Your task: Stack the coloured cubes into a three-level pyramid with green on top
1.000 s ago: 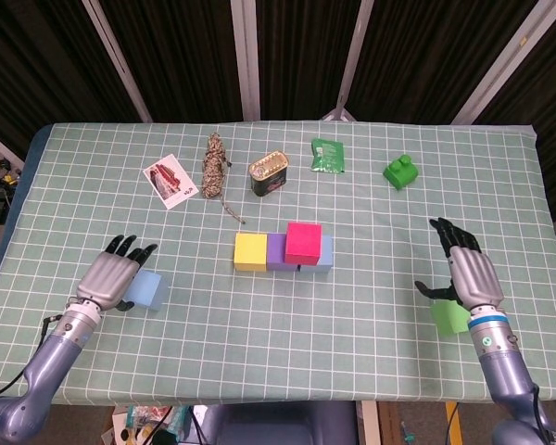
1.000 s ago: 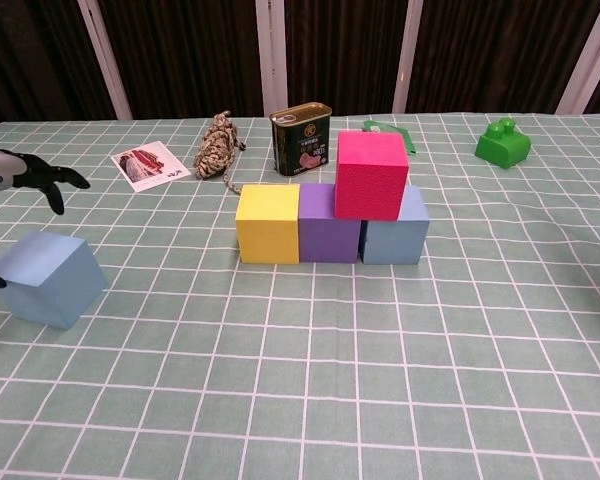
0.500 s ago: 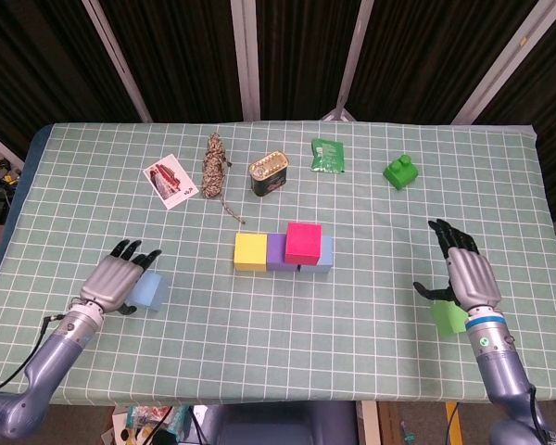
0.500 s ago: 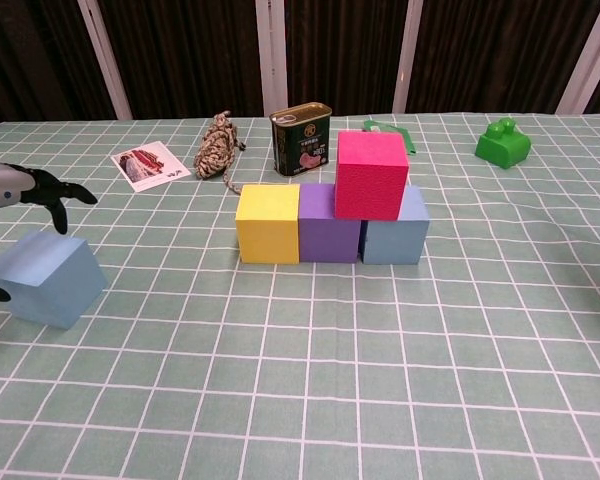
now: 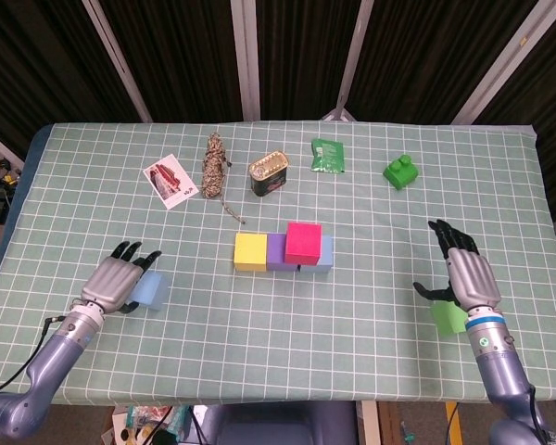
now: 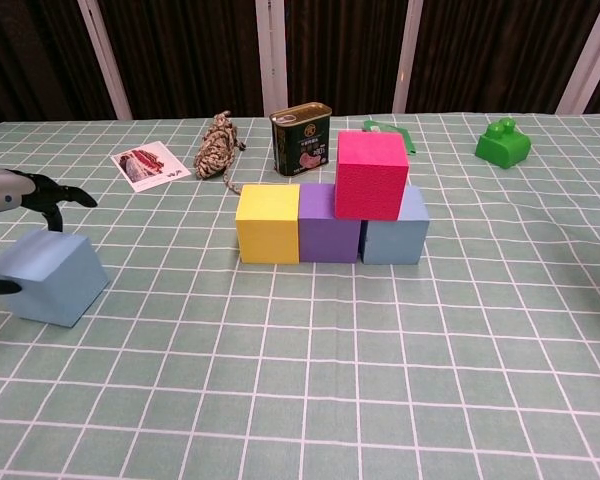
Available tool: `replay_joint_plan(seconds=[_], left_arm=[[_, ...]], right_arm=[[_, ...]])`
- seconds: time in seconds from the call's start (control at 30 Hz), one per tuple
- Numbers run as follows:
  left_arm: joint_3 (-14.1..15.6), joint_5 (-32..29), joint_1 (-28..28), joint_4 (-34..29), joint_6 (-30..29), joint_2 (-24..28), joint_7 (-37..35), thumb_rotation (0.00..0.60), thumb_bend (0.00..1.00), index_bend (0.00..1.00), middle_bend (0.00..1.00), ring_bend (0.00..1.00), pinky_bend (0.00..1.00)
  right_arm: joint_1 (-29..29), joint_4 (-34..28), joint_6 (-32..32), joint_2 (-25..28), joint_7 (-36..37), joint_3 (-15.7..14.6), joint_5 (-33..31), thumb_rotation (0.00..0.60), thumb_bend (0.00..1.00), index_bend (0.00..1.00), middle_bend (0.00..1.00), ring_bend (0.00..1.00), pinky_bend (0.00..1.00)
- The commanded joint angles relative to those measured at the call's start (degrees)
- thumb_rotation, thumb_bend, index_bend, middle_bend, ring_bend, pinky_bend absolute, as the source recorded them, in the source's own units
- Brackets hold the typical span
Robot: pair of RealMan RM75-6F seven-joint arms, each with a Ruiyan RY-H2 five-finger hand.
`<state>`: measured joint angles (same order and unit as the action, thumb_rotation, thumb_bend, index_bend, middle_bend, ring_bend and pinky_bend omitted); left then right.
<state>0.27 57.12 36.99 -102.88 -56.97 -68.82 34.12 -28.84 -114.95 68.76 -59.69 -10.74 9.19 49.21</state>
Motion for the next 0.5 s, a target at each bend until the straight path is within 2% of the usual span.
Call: replay_joint_plan(seconds=[0.03,0.33,0.5], left_arm=[[-0.5,-0.47,-0.19,-0.67,-0.63,0.2,-0.55,0.6,0.42,0.06,0.36,0.0,0.04],[-4.28,-4.29,0.74,-5.11,-3.39,1.26,-0.69,0.6,0.43,0.07,0.38,0.0,0.04],[-8.45,-8.24,4.34,-8.86,-4.36,3.03,3.0,0.6,0.43,0.07,0.38,0.0,0.04]], right_arm=[[0.06,0.01,-0.05,-0.03,-0.01,0.12,0.01,0.6,0.24,0.0,0.0,0.0,0.0],[0.38,-0.06,-0.34,0.07,0.27,0.64,0.2,0.6,0.24,0.0,0.0,0.0,0.0],[0.53,-0.21,-0.73,0.14,0.53,0.81,0.55,0.6,0.24,0.0,0.0,0.0,0.0]])
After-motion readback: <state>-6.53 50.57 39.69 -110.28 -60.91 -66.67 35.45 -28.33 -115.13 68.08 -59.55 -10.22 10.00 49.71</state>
